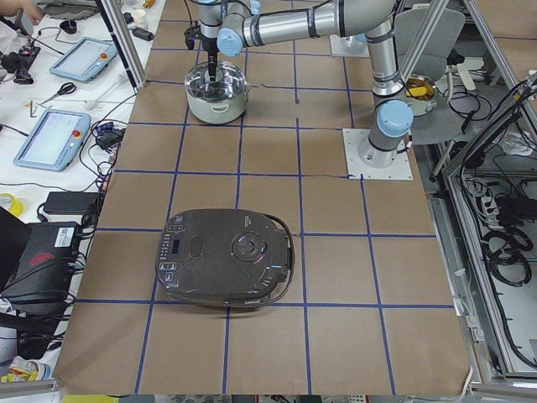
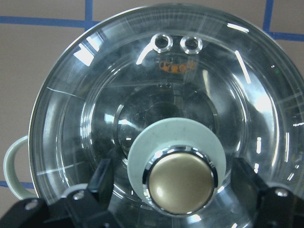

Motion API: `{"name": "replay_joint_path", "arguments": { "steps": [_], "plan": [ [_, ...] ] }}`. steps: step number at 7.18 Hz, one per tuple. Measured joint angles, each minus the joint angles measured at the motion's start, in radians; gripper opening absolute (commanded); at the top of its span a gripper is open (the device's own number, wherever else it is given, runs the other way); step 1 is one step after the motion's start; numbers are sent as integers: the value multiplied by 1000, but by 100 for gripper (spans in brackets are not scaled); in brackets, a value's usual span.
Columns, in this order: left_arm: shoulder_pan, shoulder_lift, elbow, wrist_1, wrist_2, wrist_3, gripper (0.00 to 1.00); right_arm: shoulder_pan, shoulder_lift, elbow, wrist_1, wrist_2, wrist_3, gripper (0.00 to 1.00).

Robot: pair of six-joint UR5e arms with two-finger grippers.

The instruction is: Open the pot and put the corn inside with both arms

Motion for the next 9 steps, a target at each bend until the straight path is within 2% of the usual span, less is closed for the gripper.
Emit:
{"name": "replay_joint_path", "arguments": {
  "steps": [4,7,9],
  "plan": [
    [-2,1,0,-1,-8,-1,32,-1,-1,0,2,0,0,100],
    [-1,20,7,-11,-5,-1,26,-1,-1,0,2,0,0,100],
    [11,62,36,-68,-2,20,21,-1,-1,0,2,0,0,100]
  ]
}}
